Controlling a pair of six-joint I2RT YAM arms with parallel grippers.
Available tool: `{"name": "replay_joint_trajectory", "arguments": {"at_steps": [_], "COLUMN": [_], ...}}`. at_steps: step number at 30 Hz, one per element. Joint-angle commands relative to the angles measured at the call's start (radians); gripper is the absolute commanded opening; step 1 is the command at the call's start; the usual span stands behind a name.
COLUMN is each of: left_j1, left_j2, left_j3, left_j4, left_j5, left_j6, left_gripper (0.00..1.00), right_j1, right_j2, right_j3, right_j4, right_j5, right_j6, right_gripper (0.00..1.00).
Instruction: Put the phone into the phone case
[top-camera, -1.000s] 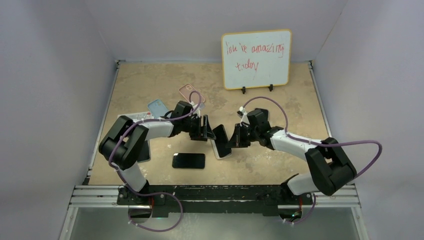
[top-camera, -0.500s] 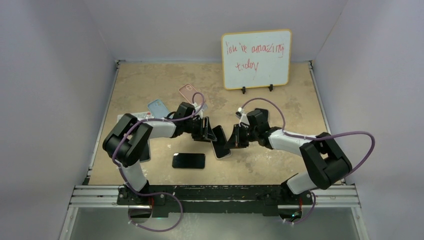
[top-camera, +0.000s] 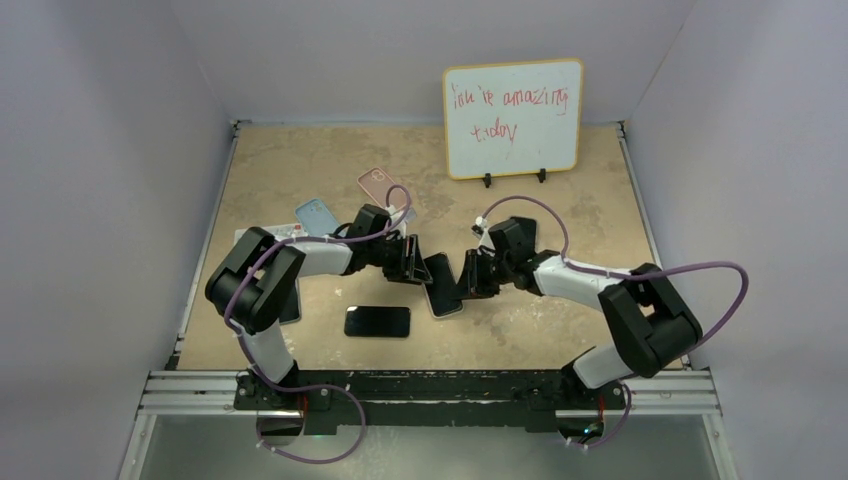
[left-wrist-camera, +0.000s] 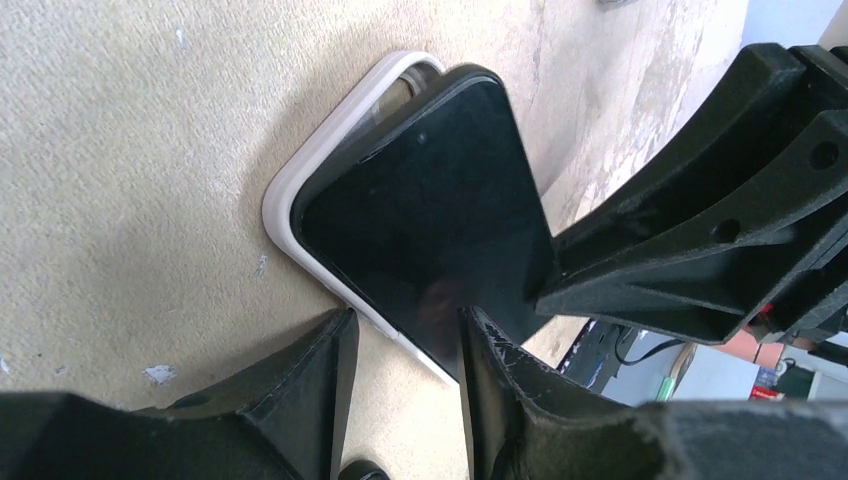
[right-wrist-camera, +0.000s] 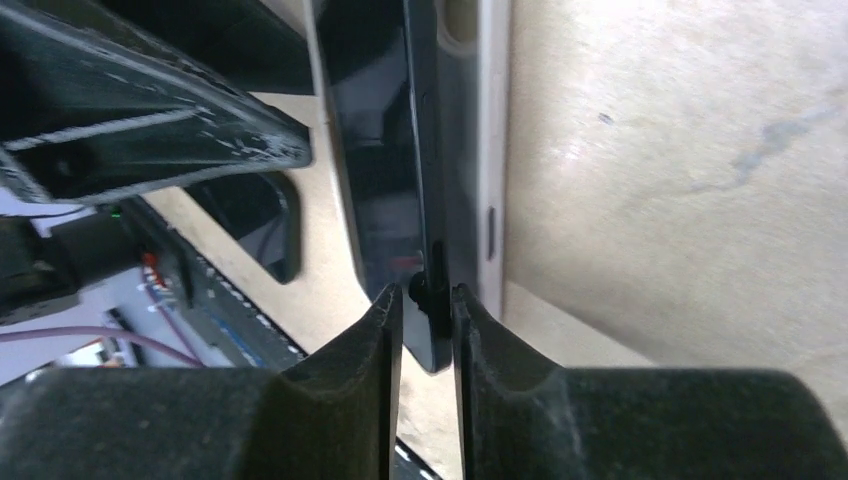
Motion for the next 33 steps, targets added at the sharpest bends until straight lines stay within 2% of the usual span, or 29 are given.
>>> {"name": "replay_joint_trajectory", "arguments": {"at_steps": [1,7,11,17,23,33], "left_j1": [-0.009,-0.01,-0.009,-0.007,0.013,0.013], "left_j2": [-0.01,-0.029,-0.037,-0.038,-0.034,-0.002], "left_j3": [0.026,0.054,0.051,0.038,0.025,0.003], "left_j4": [-0.053,-0.171,-0.173,-0.133,-0.067,-0.029], "left_j5": [-0.009,-0.057,-0.069,-0.089,-0.061,-0.039], "left_j6": [0.055,0.082,0.071,0.013,-0.032,-0.037], "left_gripper": [0.43,0.42,0.42,0.42,0.39,0.35], "right_j1": [0.007,0.007,0.007,0.007,0.007,0.008], "right_j2": [-0.054,-0.112,-0.116,-0.069,-0.018,0.066], "right_j3": [0.039,0.063,0.072,0.081,0.064,0.029], "right_j4": [-0.165,-0.229,-0.214,-0.111,0.04,0.178], "right_j5": [0.131,0.187,0.216,0.168,0.135,0.104], "right_j6": [-0.039,-0.046,-0.039,-0.025,0.008,0.11], "right_gripper": [0.3,0.42,0.48,0.68,0.82,0.9]}}
